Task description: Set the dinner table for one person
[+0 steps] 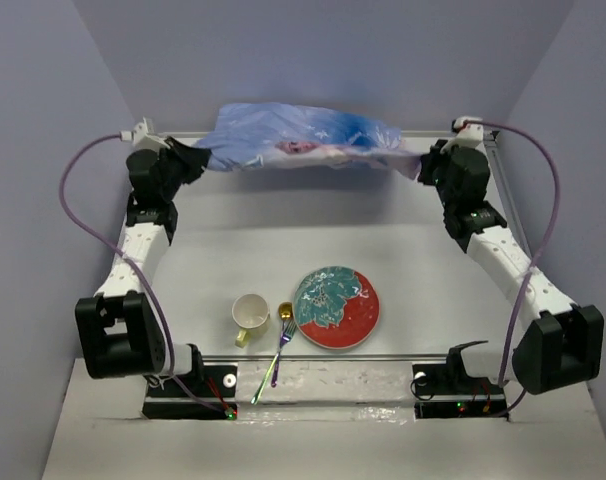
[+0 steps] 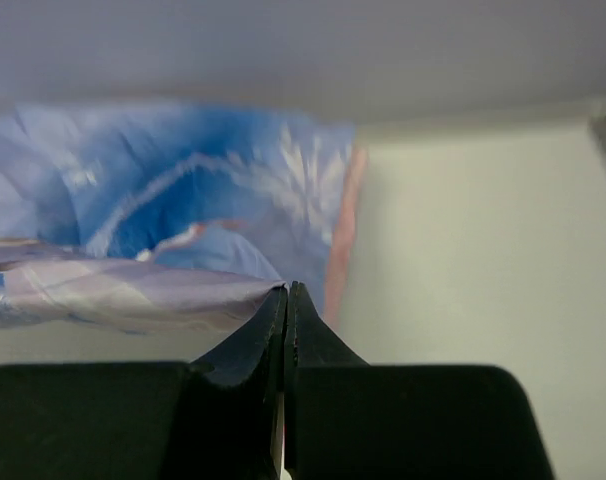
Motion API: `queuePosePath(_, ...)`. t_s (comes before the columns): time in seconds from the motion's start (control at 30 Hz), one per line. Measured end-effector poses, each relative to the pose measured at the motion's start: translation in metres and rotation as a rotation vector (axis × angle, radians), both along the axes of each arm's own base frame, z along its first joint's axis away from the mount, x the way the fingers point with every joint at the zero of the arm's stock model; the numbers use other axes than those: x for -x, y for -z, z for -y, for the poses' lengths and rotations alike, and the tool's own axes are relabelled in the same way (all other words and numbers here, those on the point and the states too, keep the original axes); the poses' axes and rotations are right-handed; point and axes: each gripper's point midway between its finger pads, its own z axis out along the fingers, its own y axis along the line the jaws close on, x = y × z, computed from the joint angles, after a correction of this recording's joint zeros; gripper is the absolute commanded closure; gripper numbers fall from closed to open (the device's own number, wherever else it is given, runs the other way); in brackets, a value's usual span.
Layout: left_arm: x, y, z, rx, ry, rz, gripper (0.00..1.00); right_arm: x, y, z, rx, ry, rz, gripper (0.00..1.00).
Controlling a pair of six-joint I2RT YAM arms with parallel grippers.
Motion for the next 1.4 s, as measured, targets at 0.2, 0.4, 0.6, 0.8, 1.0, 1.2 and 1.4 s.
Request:
queuePosePath(0.2, 0.036, 0.186, -0.001, 0.092, -0.034, -0.412, 0.2, 0.034, 0.237, 0.001, -0.025, 0.02, -0.487, 1.0)
queuePosePath(0.4, 0.096, 0.221, -0.006, 0.155, -0.12, -0.467, 0.16, 0.062, 0.276, 0.008, -0.061, 0.06, -0.573, 0.46)
queuePosePath(0.6, 0.107, 0.209, -0.016, 0.159, -0.198, -0.379, 0.18, 0.072, 0.242, 0.015, -0.125, 0.099, -0.475, 0.26)
queuePosePath(0.8, 0.101, 0.259, -0.005, 0.082, -0.21, -0.547, 0.2, 0.088, 0.22, 0.024, -0.167, 0.144, -0.44, 0.45)
queuePosePath(1.0, 0.082, 0.274, 0.006, 0.037, -0.183, -0.609, 0.22, 0.095, 0.197, 0.025, -0.201, 0.142, -0.383, 1.0)
queuePosePath(1.2, 0.063, 0.281, 0.01, 0.026, -0.172, -0.631, 0.36, 0.084, 0.256, 0.036, -0.215, 0.207, -0.57, 0.27)
queuePosePath(1.4, 0.063, 0.306, 0.015, 0.023, -0.158, -0.699, 0.47, 0.082, 0.287, 0.064, -0.263, 0.291, -0.665, 0.26)
